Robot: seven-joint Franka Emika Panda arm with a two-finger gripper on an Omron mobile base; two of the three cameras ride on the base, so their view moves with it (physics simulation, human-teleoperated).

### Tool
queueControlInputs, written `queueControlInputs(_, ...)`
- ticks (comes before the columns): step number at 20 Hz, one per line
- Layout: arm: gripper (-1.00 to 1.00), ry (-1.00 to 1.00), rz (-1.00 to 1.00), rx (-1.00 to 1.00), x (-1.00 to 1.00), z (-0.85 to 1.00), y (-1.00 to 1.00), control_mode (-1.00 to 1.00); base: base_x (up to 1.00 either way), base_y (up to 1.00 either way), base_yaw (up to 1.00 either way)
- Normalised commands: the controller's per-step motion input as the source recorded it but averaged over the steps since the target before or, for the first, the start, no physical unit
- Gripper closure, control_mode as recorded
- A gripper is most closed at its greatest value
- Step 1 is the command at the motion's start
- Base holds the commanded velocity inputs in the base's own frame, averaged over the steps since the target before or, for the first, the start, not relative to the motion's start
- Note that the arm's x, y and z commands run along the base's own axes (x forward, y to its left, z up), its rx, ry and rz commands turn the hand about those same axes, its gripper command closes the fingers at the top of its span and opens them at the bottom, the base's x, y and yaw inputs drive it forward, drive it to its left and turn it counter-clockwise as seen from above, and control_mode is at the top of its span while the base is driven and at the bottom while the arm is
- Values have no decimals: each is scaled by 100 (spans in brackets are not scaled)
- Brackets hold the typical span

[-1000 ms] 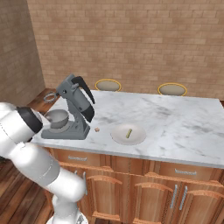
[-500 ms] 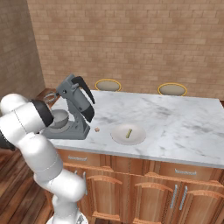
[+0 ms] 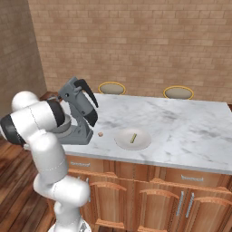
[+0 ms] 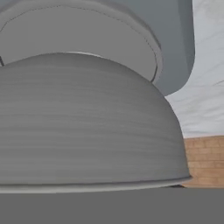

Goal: Add butter and sugar cubes to the stand mixer bowl and then turn on the stand mixer to begin making frosting.

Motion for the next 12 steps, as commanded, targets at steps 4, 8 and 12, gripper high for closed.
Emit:
queueControlInputs(4, -100, 0, 0, 0, 0, -2, 0, -100, 0, 0, 0)
queueControlInputs(8, -100, 0, 0, 0, -9, 2, 0, -100, 0, 0, 0)
queueControlInputs(12, -100, -4, 1, 4, -77, 37, 0, -100, 0, 0, 0)
